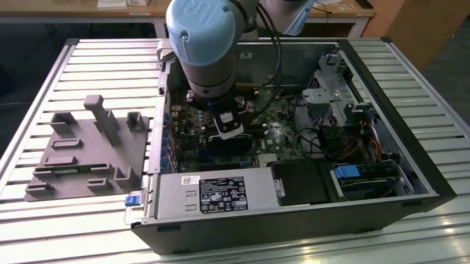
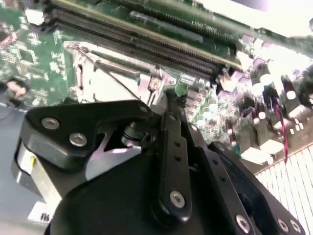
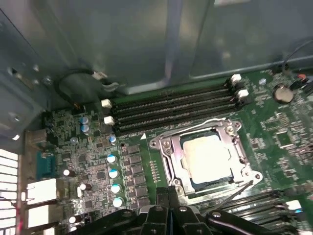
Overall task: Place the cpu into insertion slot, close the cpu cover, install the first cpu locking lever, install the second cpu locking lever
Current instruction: 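Install the second cpu locking lever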
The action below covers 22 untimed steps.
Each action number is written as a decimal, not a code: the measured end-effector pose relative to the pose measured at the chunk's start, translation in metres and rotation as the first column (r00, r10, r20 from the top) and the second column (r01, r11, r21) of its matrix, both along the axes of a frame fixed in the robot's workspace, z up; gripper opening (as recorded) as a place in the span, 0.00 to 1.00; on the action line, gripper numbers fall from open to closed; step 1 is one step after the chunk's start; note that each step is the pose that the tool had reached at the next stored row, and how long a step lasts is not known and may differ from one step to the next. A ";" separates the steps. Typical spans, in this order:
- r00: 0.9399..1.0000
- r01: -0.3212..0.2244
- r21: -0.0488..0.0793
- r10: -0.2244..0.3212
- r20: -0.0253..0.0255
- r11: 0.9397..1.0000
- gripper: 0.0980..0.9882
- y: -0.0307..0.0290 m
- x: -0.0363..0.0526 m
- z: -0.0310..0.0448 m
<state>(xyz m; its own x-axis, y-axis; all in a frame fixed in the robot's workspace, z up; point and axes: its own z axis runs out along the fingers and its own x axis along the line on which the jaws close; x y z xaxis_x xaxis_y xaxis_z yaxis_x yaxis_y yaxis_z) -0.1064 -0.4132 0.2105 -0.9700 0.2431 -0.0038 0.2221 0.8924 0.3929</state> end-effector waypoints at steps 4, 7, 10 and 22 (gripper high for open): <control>1.000 0.000 -0.001 0.000 0.000 1.000 0.01 0.0000 0.0000 0.0152; 1.000 0.000 -0.010 0.000 0.000 1.000 0.01 0.0000 0.0003 0.0235; 1.000 0.000 -0.036 0.000 0.000 0.999 0.01 0.0000 0.0008 0.0279; 1.000 0.007 -0.081 -0.007 -0.001 0.997 0.01 0.0000 0.0195 0.0317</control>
<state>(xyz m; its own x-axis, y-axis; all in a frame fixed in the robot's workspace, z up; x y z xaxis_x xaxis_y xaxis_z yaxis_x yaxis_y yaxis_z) -0.0868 -0.4132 0.2422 -0.9684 0.2484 -0.0223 0.2286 0.9196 0.3194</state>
